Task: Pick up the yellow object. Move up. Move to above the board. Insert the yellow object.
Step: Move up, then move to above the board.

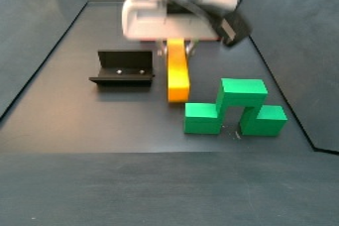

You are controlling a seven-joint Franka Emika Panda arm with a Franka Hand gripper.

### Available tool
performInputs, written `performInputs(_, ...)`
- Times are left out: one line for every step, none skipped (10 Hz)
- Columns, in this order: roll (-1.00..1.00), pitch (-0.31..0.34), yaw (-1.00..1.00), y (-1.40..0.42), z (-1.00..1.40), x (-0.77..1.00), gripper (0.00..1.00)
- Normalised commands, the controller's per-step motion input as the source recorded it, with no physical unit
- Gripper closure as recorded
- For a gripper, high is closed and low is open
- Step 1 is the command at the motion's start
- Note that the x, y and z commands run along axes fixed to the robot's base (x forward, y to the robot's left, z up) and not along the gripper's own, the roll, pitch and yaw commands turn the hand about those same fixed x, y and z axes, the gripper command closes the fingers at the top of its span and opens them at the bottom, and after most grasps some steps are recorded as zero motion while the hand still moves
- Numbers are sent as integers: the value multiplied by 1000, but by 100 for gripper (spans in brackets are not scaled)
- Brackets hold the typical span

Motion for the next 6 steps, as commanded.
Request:
performInputs(24,26,-10,30,280,-40,100)
performInputs(0,0,0,0,1400,0,100)
performInputs(-3,25,8,-6,1400,-2,100)
performInputs(3,44,-1,-6,1400,-23,100)
performInputs(33,3,2,-1,1400,-10,100)
performInputs(44,25,4,-1,1400,13,100)
